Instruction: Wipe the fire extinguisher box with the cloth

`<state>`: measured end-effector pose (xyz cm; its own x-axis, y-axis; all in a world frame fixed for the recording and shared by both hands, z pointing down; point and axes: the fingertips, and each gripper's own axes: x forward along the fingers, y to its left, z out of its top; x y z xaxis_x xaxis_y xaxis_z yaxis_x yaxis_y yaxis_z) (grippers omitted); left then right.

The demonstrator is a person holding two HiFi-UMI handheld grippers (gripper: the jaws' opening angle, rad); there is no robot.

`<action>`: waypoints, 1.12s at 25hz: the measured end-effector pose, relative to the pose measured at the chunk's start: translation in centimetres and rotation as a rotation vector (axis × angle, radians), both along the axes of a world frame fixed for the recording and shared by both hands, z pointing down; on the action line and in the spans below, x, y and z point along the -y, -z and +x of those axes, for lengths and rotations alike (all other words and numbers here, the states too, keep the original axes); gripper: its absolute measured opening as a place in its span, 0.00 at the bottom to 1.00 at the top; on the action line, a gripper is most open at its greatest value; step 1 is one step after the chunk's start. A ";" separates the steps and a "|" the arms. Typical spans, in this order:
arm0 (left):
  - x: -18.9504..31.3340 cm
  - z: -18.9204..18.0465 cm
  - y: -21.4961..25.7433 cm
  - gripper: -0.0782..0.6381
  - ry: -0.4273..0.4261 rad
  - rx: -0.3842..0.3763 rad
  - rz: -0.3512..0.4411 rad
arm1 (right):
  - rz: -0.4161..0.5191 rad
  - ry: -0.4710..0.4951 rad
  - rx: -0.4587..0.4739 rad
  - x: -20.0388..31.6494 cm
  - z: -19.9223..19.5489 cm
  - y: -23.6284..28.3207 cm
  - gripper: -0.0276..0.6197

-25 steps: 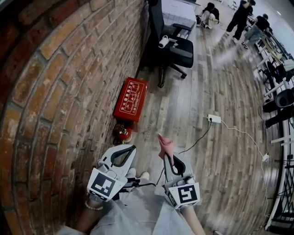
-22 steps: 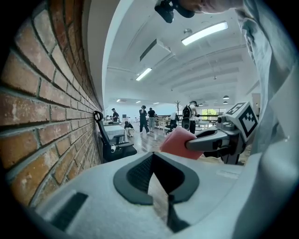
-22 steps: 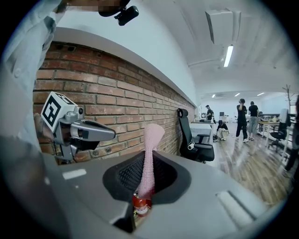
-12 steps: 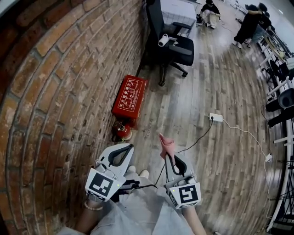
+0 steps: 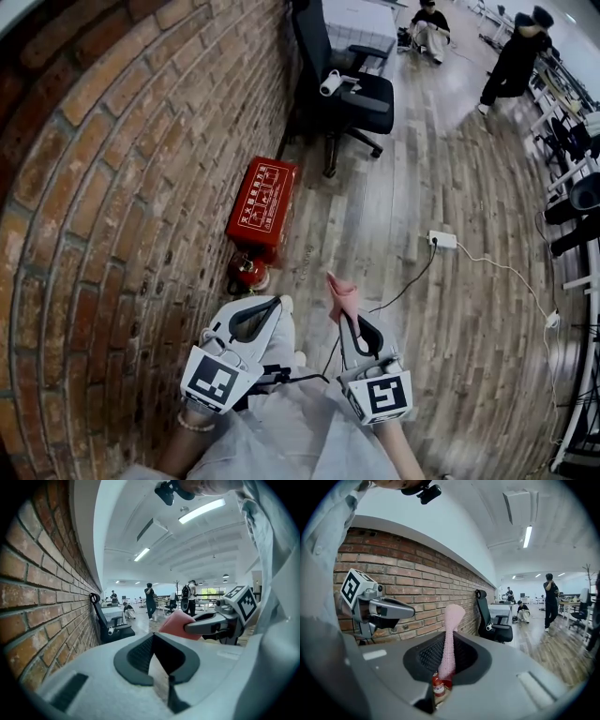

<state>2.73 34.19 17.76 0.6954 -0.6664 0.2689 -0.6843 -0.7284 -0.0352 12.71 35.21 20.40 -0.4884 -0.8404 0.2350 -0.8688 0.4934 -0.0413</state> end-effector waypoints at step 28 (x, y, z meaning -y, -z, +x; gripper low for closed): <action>22.8 -0.2 0.0 0.10 -0.125 0.034 -0.011 | -0.009 -0.106 0.028 21.9 -1.2 0.6 0.08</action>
